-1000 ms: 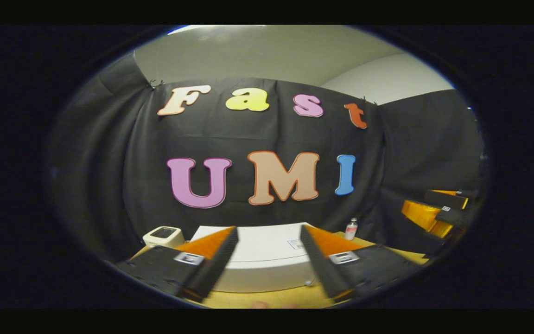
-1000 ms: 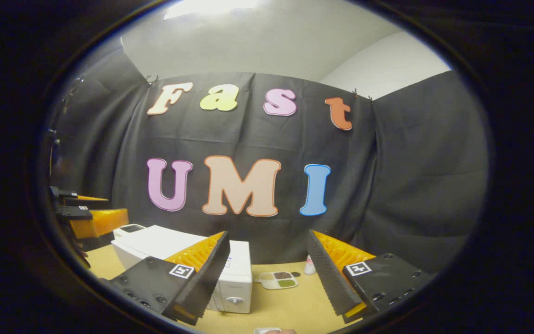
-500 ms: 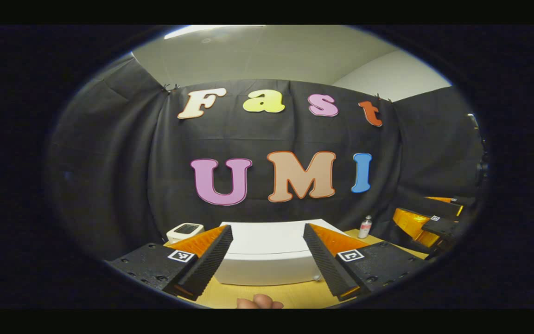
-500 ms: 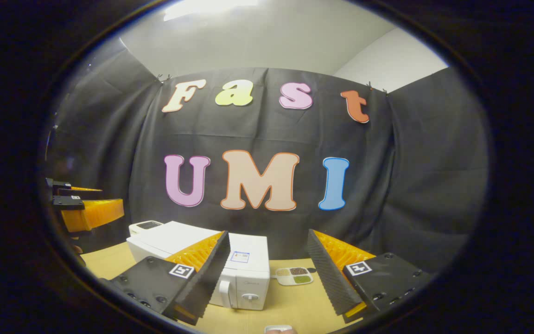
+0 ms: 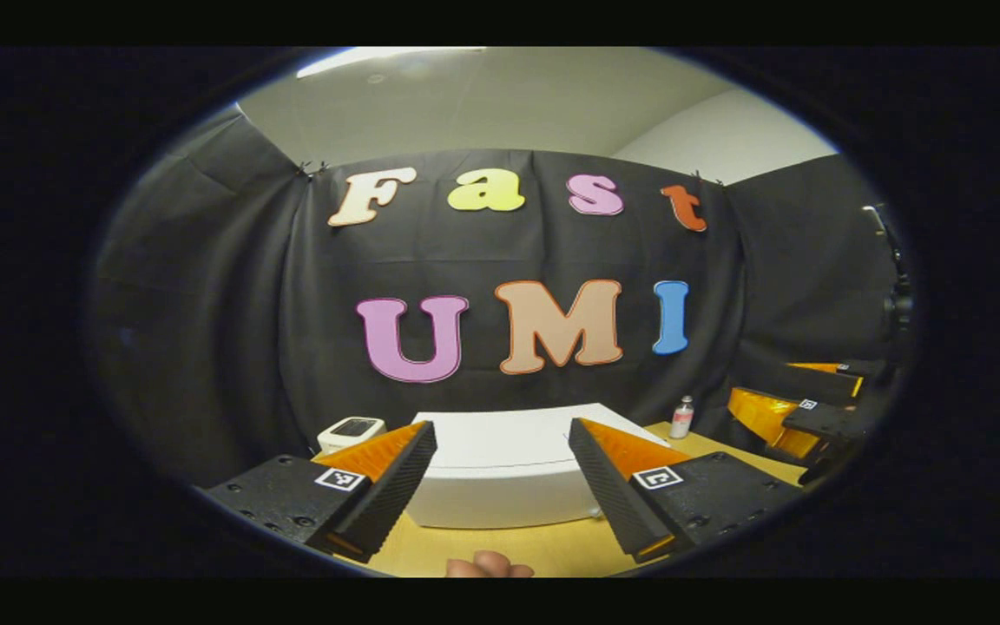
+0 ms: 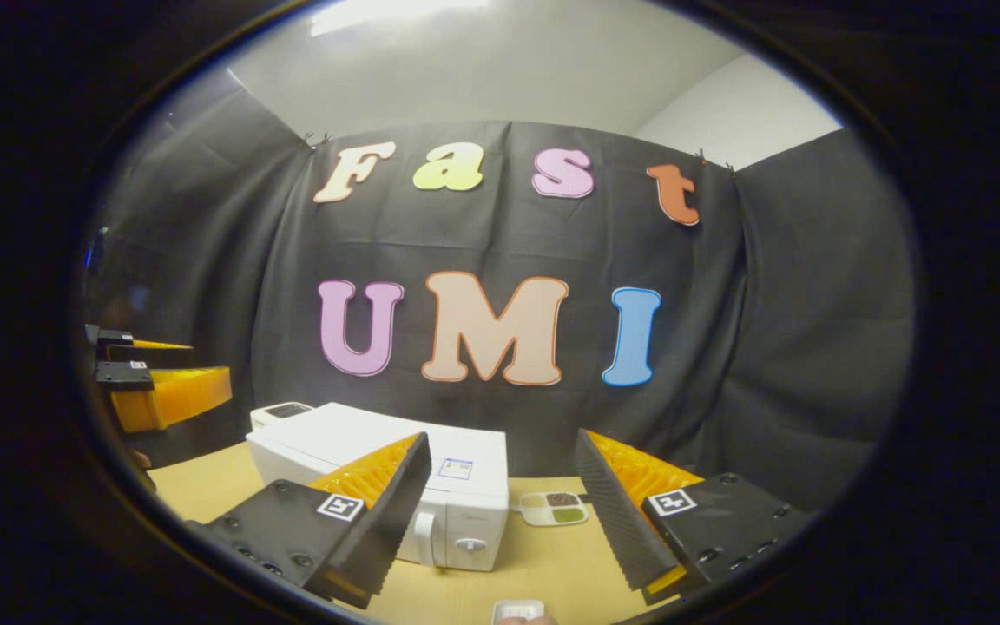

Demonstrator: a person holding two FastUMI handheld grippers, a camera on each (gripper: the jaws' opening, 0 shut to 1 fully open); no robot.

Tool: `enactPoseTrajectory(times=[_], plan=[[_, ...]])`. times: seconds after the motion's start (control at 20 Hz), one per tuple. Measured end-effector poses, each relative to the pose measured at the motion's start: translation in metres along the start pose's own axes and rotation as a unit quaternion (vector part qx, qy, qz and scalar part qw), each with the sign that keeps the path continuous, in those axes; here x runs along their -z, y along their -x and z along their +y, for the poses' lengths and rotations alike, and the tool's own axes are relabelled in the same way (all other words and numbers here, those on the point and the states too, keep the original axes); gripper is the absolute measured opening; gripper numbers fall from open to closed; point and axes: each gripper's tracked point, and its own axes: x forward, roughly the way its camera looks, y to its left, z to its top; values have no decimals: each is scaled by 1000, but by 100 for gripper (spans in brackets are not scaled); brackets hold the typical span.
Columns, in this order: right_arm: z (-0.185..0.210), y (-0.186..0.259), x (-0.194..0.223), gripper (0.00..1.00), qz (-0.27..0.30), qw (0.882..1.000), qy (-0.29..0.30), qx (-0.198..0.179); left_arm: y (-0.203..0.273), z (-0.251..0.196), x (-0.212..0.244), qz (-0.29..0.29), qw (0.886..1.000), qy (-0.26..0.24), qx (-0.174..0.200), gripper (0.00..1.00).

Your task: Open the microwave oven with the left hand, put the food in, and close the microwave oven.

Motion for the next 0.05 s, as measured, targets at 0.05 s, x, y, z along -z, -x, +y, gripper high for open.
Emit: enactPoseTrajectory(times=[0.05], plan=[[0, 1, 0, 97, -1, 1000, 3, -3, -1, 0, -2, -5, 1000, 0, 0, 96]])
